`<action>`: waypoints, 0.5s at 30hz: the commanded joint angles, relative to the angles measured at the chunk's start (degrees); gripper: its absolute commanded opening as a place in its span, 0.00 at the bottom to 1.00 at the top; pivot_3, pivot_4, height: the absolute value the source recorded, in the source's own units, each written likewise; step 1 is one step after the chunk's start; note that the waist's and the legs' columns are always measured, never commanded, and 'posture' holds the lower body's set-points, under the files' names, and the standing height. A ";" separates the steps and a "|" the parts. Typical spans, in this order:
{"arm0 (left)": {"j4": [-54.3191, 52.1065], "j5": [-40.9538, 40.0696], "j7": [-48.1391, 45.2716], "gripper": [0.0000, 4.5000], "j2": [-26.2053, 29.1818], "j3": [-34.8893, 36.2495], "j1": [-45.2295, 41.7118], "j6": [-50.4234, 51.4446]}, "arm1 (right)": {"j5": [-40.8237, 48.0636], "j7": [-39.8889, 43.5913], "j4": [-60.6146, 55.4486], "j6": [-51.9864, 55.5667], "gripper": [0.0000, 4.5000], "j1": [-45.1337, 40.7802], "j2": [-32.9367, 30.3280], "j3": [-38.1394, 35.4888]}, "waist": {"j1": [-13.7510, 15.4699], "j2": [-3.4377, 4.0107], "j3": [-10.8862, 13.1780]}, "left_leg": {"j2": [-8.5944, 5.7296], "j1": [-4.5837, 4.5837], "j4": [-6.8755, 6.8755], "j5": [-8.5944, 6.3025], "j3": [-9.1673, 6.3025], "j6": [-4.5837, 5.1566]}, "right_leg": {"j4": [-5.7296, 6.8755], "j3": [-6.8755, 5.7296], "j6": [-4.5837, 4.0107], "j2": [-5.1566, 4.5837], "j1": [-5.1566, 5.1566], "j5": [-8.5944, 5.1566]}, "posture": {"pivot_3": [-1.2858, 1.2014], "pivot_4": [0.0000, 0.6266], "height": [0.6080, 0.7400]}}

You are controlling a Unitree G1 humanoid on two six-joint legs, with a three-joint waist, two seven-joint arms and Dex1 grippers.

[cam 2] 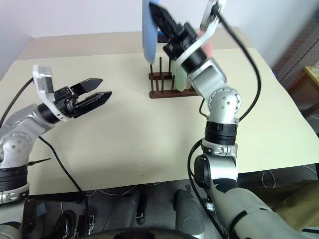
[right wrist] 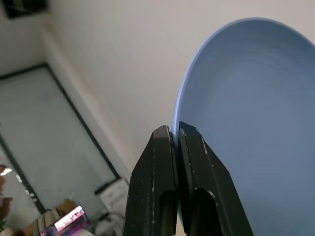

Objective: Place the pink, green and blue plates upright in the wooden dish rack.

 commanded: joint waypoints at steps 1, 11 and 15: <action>-1.38 0.99 -2.89 0.98 1.49 0.51 0.20 -1.34 | -3.31 3.89 1.69 -2.50 0.00 0.42 -0.59 2.59 | -0.01 0.00 0.00 | 0.00 0.00 0.00 0.00 0.02 0.00 | -0.01 0.01 0.00 0.00 0.00 0.00 | 0.52 0.24 1.00; -4.49 0.47 -4.77 0.98 1.60 1.07 1.14 -0.09 | -5.52 7.18 6.20 -5.74 0.00 -1.55 -0.85 1.98 | -0.04 0.01 0.01 | 0.02 0.00 0.00 0.00 0.01 0.01 | -0.03 0.01 0.00 -0.01 0.00 0.00 | 0.52 0.24 1.00; -4.41 0.74 -5.73 0.98 1.97 1.30 1.16 -0.23 | -6.09 7.43 7.60 -5.97 0.00 -2.21 -1.34 1.75 | -0.02 0.01 0.01 | 0.03 0.00 -0.01 0.00 0.00 0.00 | -0.03 0.01 0.00 -0.01 -0.01 0.00 | 0.52 0.24 1.00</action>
